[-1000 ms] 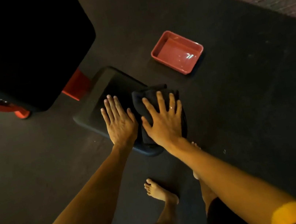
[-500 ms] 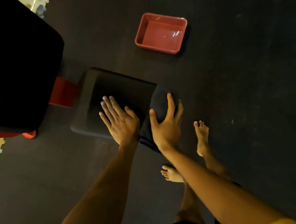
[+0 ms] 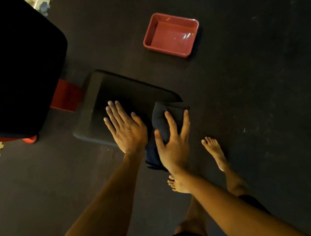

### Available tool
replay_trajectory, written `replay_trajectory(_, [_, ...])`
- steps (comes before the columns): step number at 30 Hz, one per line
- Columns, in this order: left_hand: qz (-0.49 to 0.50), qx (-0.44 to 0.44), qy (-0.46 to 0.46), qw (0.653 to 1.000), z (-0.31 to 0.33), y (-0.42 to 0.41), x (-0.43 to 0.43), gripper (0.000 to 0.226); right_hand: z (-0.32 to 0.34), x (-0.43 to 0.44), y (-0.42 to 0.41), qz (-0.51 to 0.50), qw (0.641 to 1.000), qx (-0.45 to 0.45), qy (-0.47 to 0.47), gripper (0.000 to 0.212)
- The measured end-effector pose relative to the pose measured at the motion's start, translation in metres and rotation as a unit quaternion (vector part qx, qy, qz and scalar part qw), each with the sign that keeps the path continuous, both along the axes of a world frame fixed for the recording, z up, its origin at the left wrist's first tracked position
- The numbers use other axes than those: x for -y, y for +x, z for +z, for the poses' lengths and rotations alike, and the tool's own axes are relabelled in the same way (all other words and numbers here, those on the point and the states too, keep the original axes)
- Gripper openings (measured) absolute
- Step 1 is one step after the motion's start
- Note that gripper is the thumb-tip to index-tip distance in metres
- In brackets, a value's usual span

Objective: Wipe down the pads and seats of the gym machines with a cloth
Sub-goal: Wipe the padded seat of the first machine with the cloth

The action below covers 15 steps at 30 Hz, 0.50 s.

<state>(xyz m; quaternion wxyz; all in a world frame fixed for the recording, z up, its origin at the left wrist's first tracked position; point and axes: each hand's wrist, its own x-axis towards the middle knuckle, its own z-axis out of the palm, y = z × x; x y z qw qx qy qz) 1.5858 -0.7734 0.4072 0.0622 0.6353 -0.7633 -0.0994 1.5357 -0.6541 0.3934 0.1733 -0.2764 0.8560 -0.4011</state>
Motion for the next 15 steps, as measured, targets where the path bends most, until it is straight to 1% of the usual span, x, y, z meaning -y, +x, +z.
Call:
replay_trajectory(4, [0.005, 0.005, 0.002, 1.000, 0.000, 0.000, 0.000, 0.065, 0.015, 0.045, -0.062, 0.060, 0.991, -0.061, 0.099, 0.058])
replay_trajectory(6, [0.004, 0.011, 0.002, 1.000, 0.000, -0.002, 0.001, 0.064, 0.025, 0.082, -0.092, 0.089, 0.984, -0.051, 0.148, 0.055])
replay_trajectory(7, [0.001, 0.014, 0.005, 1.000, 0.000, -0.001, 0.001, 0.064, 0.031, 0.099, -0.099, 0.112, 0.976, -0.052, 0.180, 0.055])
replay_trajectory(8, [-0.003, 0.017, 0.007, 1.000, -0.002, 0.001, 0.001, 0.063, 0.033, 0.110, -0.097, 0.143, 0.964, -0.078, 0.209, 0.056])
replay_trajectory(9, [-0.004, 0.020, 0.009, 1.000, -0.003, 0.003, 0.001, 0.063, 0.035, 0.114, -0.090, 0.183, 0.950, -0.122, 0.223, 0.060])
replay_trajectory(10, [-0.005, 0.024, 0.012, 1.000, -0.004, 0.005, 0.002, 0.063, 0.037, 0.108, -0.081, 0.229, 0.934, -0.170, 0.213, 0.063])
replay_trajectory(12, [-0.008, 0.027, 0.014, 1.000, -0.006, 0.006, 0.001, 0.063, 0.038, 0.074, -0.071, 0.334, 0.896, -0.250, 0.149, 0.066])
replay_trajectory(13, [-0.004, 0.021, 0.010, 1.000, -0.006, 0.005, 0.001, 0.063, 0.035, 0.055, -0.075, 0.374, 0.878, -0.274, 0.121, 0.066])
replay_trajectory(14, [0.005, 0.006, 0.003, 1.000, -0.005, 0.003, 0.000, 0.062, 0.031, 0.041, -0.083, 0.395, 0.868, -0.284, 0.102, 0.065])
replay_trajectory(15, [0.023, -0.012, 0.000, 1.000, -0.004, 0.002, 0.000, 0.062, 0.028, 0.034, -0.094, 0.403, 0.865, -0.283, 0.092, 0.064])
